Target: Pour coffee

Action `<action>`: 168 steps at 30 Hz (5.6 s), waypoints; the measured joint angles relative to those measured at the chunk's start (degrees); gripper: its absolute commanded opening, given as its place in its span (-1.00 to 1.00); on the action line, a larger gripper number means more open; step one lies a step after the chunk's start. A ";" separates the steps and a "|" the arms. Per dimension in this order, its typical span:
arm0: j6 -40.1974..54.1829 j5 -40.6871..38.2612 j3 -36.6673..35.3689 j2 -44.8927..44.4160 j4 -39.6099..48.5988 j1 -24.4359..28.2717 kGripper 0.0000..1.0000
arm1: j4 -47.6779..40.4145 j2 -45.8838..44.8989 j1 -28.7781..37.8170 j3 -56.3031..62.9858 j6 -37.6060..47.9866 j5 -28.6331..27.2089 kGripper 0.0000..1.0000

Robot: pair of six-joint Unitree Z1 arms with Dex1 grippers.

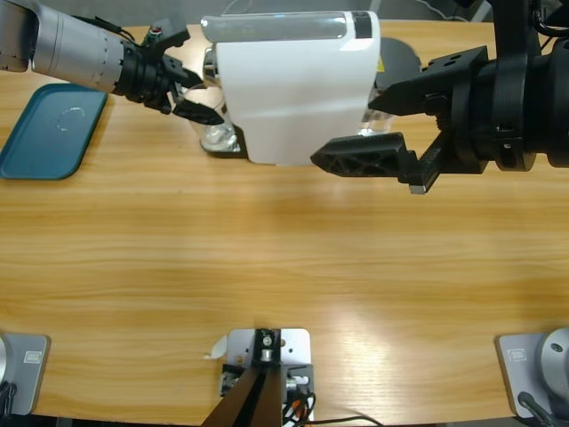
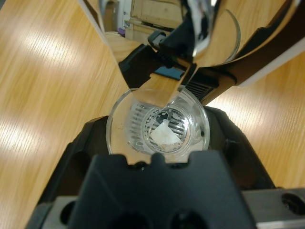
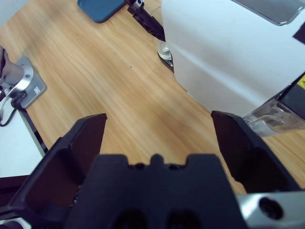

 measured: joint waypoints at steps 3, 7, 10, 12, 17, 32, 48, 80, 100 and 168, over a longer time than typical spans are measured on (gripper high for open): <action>-0.06 0.00 0.00 0.00 0.00 0.00 0.53 | 0.00 0.00 0.00 0.00 0.00 0.07 1.00; -0.06 0.04 0.00 0.01 -0.06 0.00 0.68 | 0.00 0.00 0.00 0.00 0.00 0.08 1.00; -0.06 1.11 -0.13 0.11 -0.15 0.00 0.67 | 0.00 0.00 0.00 0.00 0.00 0.13 1.00; -0.06 1.81 -0.62 0.50 -0.27 0.00 0.67 | 0.00 0.01 0.00 0.00 0.00 0.31 1.00; -0.06 2.16 -1.76 1.63 -0.47 -0.02 0.66 | 0.00 0.04 -0.01 0.00 0.00 0.53 1.00; -1.82 0.97 -1.68 1.73 -0.49 -0.32 0.66 | 0.00 0.17 -0.03 0.00 0.00 0.90 1.00; -3.52 -1.93 -1.63 1.71 -0.50 -0.65 0.66 | 0.00 0.17 -0.04 0.00 0.00 0.97 1.00; -5.90 0.07 1.66 -6.13 -0.54 0.92 0.98 | -0.04 1.54 -0.04 0.00 0.00 1.51 1.00; -14.68 9.90 9.04 -34.52 28.70 -4.83 1.00 | 28.47 9.02 -14.82 -30.90 0.00 -4.90 0.50; -21.73 10.09 18.12 -40.31 25.73 -5.16 1.00 | 43.92 32.42 -19.67 -56.14 -6.28 -1.90 -1.00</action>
